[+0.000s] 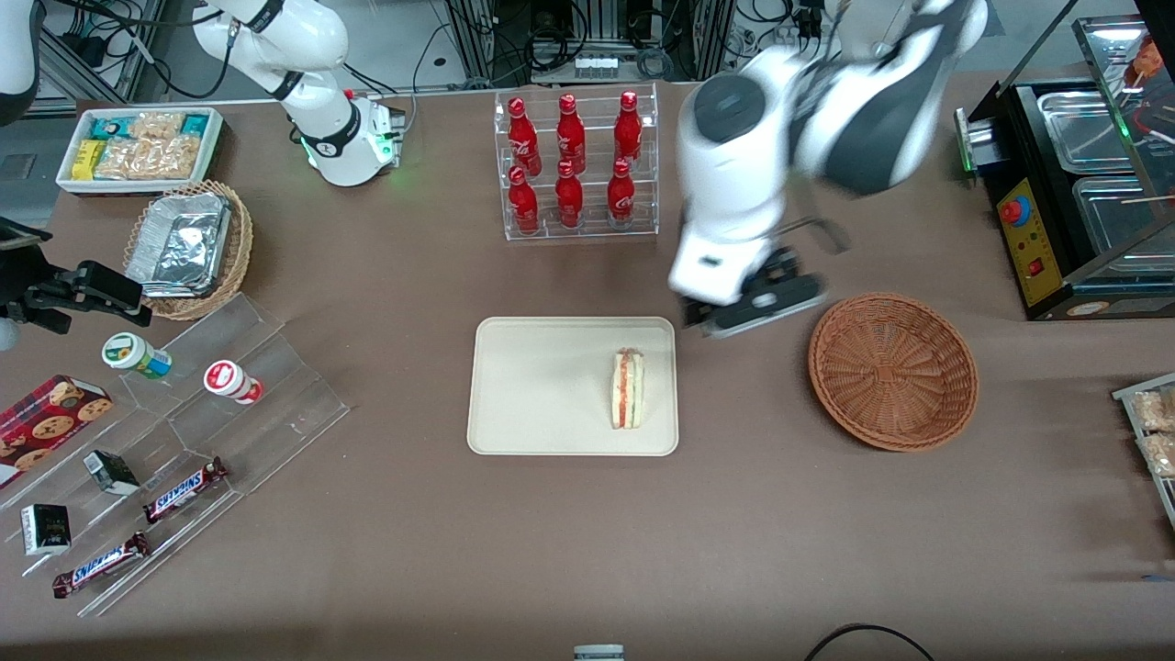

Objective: Place sandwich from basket to tray

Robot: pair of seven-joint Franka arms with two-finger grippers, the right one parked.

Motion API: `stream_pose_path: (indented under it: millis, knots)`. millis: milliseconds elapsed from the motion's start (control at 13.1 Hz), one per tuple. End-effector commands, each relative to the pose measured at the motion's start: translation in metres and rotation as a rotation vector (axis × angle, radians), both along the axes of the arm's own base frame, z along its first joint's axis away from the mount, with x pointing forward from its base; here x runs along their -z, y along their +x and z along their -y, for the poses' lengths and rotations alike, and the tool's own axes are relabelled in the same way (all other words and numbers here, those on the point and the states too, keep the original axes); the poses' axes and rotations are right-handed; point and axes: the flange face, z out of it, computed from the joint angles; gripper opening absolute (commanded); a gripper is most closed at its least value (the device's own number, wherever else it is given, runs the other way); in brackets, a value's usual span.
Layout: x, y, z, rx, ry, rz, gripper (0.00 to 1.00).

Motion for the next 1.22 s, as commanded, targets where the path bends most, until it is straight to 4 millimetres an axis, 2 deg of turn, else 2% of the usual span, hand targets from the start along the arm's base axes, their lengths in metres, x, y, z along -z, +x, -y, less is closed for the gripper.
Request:
stream_pose_path:
  millis: [0,304,380,533,685,913,1141]
  knots:
    - [-0.029,-0.005,-0.052,0.028,0.000,-0.045,1.00]
    - [-0.048,0.014,-0.137,0.082,-0.055,-0.101,1.00]
    - [-0.053,0.013,-0.154,0.121,-0.063,-0.123,1.00]
    - [-0.067,0.014,-0.209,0.166,-0.137,-0.155,1.00]
    - [-0.075,0.007,-0.241,0.185,-0.148,-0.168,1.00]
    - [-0.080,-0.023,-0.264,0.219,-0.146,-0.184,1.00]
    - [-0.084,-0.041,-0.270,0.257,-0.167,-0.189,1.00]
